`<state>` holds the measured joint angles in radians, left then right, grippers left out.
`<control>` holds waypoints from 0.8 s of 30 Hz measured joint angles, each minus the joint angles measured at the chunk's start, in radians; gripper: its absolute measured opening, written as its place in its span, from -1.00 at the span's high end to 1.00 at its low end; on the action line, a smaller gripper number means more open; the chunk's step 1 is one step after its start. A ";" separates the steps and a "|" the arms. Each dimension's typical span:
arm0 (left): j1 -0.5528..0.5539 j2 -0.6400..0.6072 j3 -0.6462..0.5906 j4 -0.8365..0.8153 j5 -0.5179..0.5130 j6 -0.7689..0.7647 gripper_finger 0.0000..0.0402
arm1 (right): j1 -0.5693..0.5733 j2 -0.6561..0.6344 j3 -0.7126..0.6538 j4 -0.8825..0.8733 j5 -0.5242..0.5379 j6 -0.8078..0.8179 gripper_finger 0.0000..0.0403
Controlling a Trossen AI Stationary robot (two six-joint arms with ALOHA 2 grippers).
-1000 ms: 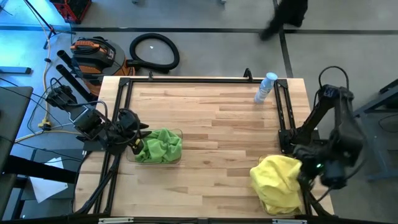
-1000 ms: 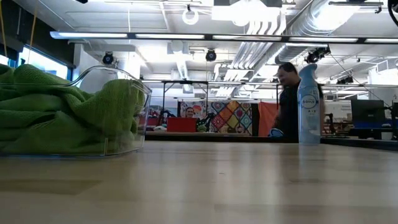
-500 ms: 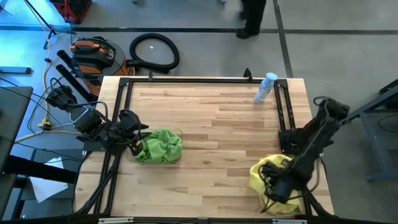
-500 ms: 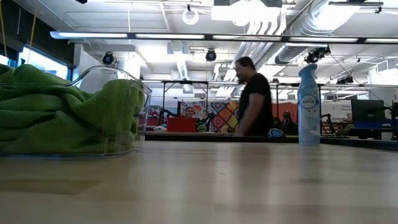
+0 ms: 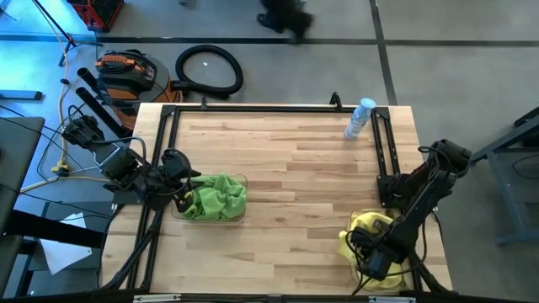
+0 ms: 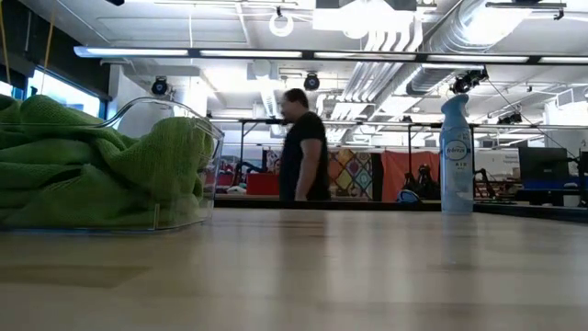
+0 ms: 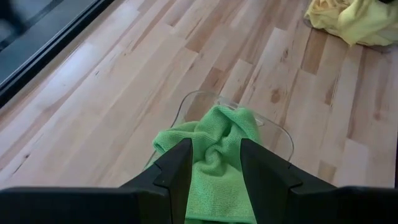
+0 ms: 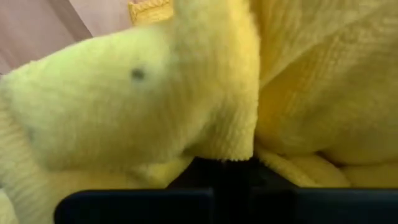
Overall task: Sort microfiber towel by color & place in baskets
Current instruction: Put the yellow towel into the right transparent bin
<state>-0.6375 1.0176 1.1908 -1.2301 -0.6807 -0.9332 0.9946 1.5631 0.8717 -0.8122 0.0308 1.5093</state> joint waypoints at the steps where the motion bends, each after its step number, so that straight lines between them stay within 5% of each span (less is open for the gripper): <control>1: 0.000 0.000 0.000 0.000 0.000 -0.002 0.38 | 0.002 -0.004 0.005 -0.013 0.004 -0.004 1.00; 13: 0.000 0.000 0.000 0.000 -0.001 -0.006 0.38 | 0.030 -0.112 0.096 -0.129 -0.002 0.045 0.94; 24: 0.000 0.000 0.000 0.001 -0.003 -0.019 0.38 | 0.042 -0.214 0.121 -0.180 -0.023 0.150 0.17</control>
<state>-0.6373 1.0176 1.1908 -1.2293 -0.6842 -0.9518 1.0370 1.3488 0.9925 -0.9921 0.0077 1.6597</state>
